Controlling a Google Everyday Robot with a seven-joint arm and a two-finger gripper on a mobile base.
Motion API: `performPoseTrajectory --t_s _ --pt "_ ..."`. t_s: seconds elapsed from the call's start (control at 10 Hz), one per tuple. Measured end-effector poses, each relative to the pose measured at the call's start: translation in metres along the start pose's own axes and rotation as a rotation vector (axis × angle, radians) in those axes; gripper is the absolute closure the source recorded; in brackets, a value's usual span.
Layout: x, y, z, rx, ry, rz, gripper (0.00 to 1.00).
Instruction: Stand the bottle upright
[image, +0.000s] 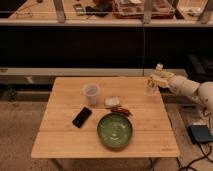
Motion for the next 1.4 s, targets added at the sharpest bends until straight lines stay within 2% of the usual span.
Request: performPoseTrajectory --t_s 0.7,1.4 --pt "-0.045 0.003 -0.009 -0.041 -0.050 0.003 1.00" --pt "-0.072 -0.002 -0.011 -0.034 -0.063 0.036 1.00"
